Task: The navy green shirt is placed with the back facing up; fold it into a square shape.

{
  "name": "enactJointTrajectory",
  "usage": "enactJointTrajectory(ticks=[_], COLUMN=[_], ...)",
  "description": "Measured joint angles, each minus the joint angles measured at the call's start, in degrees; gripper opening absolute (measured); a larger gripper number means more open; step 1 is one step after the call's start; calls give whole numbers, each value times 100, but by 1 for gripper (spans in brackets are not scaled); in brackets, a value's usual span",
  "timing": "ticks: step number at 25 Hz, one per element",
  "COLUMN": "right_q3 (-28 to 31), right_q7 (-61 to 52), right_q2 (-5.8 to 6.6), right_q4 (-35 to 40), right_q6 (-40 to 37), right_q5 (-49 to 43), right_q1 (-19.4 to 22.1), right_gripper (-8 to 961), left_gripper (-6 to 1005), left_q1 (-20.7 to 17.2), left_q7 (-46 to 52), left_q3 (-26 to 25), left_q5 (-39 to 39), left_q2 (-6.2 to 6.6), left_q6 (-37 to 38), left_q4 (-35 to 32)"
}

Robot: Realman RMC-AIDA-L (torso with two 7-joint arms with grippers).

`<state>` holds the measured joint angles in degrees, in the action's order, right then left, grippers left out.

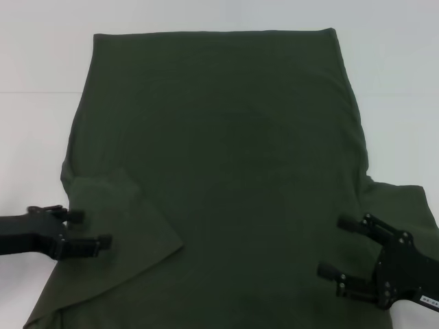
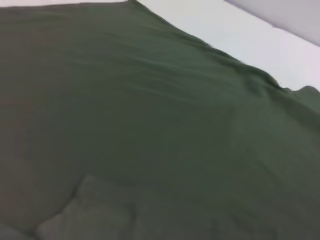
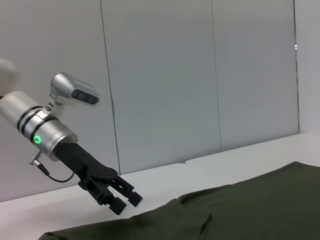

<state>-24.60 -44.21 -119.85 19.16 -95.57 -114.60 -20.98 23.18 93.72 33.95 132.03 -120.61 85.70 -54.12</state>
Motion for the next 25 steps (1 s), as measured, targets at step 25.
enactJointTrajectory(ticks=[25], right_q3=[228], right_q7=[-179], right_q2=[16], right_q4=[149], right_q6=[112], right_q5=[-4], right_q1=[133], right_gripper=[929], left_gripper=[895], left_q1=[-373], left_q7=[-1613], left_q3=[-2078], left_q5=[-674], left_q2=[245], left_q6=[1906], left_q4=[768])
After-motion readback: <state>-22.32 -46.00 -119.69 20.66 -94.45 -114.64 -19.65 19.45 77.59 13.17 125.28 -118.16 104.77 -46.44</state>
